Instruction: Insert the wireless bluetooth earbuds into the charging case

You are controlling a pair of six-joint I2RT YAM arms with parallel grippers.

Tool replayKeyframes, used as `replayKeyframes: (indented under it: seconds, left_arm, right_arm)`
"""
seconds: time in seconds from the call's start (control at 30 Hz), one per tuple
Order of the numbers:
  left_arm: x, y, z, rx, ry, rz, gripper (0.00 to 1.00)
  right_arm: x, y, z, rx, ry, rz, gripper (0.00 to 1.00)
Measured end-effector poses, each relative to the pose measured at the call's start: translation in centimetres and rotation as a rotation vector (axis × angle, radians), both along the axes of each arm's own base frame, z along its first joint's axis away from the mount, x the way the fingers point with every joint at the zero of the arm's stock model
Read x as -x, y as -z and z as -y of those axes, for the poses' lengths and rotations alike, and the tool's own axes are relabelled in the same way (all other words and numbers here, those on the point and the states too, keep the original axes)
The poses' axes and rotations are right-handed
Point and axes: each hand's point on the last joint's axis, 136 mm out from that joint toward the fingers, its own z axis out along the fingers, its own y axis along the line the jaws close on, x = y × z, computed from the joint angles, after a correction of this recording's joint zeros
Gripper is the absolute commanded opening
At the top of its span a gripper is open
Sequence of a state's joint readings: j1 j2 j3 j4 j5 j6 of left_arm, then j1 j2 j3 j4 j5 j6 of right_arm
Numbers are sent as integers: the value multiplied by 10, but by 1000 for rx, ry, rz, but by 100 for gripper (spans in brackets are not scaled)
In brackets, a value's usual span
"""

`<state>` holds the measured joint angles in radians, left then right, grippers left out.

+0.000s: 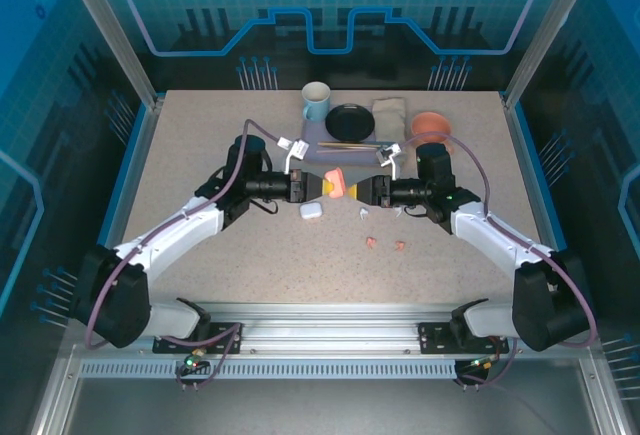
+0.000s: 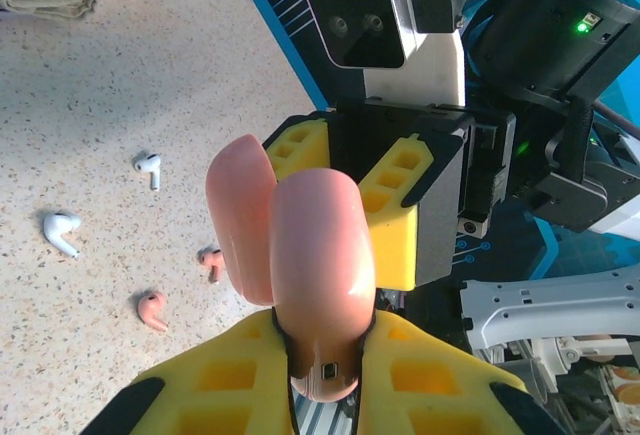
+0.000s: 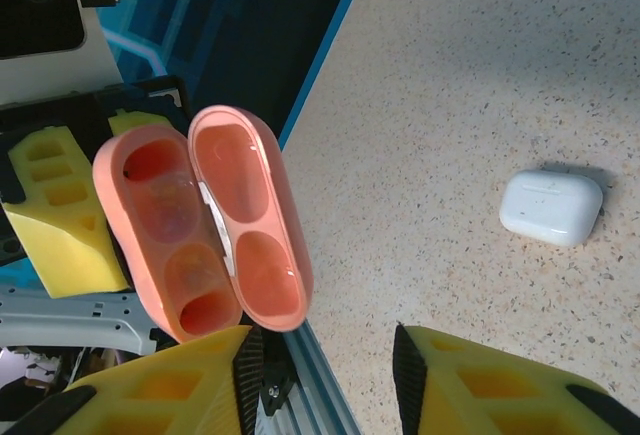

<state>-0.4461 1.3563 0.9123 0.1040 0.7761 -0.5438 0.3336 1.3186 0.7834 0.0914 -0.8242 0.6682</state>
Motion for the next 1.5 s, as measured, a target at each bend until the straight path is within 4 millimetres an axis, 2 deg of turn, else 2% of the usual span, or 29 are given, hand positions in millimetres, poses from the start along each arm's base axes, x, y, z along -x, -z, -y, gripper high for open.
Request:
replayKeyframes:
  seconds: [0.63, 0.77, 0.93, 0.97, 1.1, 1.3, 1.5]
  left_arm:
    - [1, -4, 13, 6, 37, 6, 1]
    - [0, -4, 14, 6, 37, 6, 1]
    - [-1, -6, 16, 8, 40, 10, 3]
    - [-1, -7, 16, 10, 40, 13, 5]
    - [-1, -11, 17, 15, 45, 22, 20]
    - [-1, -10, 18, 10, 49, 26, 51]
    - [-1, -8, 15, -3, 40, 28, 68]
  right_arm:
    - [-7, -3, -5, -25, -19, 10, 30]
    - [-7, -5, -6, -31, -27, 7, 22]
    - [-5, -5, -7, -33, -36, 8, 4]
    - [-5, -5, -6, -31, -35, 6, 0]
    - [-5, -4, -6, -24, -33, 1, 0]
    - [-7, -10, -6, -20, -37, 16, 0]
    - [-13, -18, -5, 24, -28, 44, 0]
